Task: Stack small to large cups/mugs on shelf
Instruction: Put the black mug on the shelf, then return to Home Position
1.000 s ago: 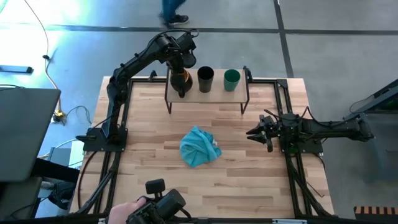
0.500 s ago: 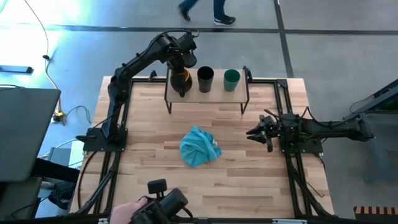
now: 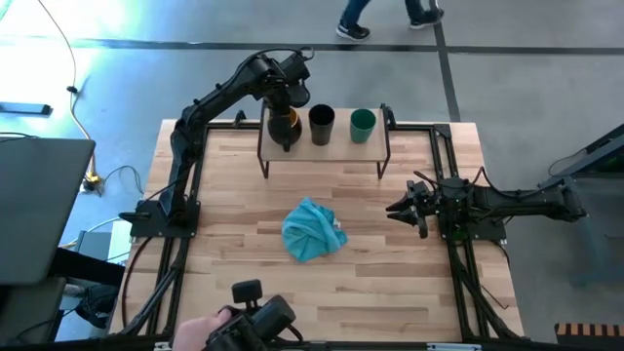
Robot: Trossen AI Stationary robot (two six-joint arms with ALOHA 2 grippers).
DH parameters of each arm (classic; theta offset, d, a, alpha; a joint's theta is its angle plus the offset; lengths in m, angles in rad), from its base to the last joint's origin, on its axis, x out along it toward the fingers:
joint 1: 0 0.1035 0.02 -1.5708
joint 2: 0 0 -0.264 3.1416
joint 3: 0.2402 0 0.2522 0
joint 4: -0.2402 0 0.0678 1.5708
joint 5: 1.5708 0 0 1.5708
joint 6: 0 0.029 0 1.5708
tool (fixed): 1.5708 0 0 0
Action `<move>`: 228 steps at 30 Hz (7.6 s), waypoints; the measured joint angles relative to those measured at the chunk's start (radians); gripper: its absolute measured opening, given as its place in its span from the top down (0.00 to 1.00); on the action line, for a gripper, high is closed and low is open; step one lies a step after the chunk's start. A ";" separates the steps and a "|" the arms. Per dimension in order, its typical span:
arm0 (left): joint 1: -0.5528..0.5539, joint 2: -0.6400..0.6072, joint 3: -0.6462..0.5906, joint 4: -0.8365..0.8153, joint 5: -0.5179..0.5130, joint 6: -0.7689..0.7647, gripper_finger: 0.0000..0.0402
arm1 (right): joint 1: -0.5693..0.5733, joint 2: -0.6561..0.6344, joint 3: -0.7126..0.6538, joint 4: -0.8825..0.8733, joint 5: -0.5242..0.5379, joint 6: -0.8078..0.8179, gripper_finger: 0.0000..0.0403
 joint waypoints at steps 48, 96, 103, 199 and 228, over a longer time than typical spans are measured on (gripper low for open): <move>-0.028 -0.092 0.012 0.034 -0.051 0.006 0.58 | 0.000 0.000 0.000 -0.004 0.004 -0.026 0.74; -0.225 -0.171 -0.012 0.038 0.050 -0.199 0.58 | 0.000 0.000 0.000 0.019 -0.003 0.061 0.74; -0.273 -0.171 -0.017 0.029 -0.021 -0.211 0.58 | 0.000 0.000 0.000 0.019 -0.014 0.053 0.74; -0.630 -1.305 -1.307 1.352 -0.011 -0.555 0.58 | 0.000 -0.029 0.000 0.408 -0.107 -0.215 0.74; -0.629 -1.737 -1.813 1.482 -0.085 -0.744 0.58 | -0.003 -0.036 0.000 0.602 -0.107 -0.290 0.74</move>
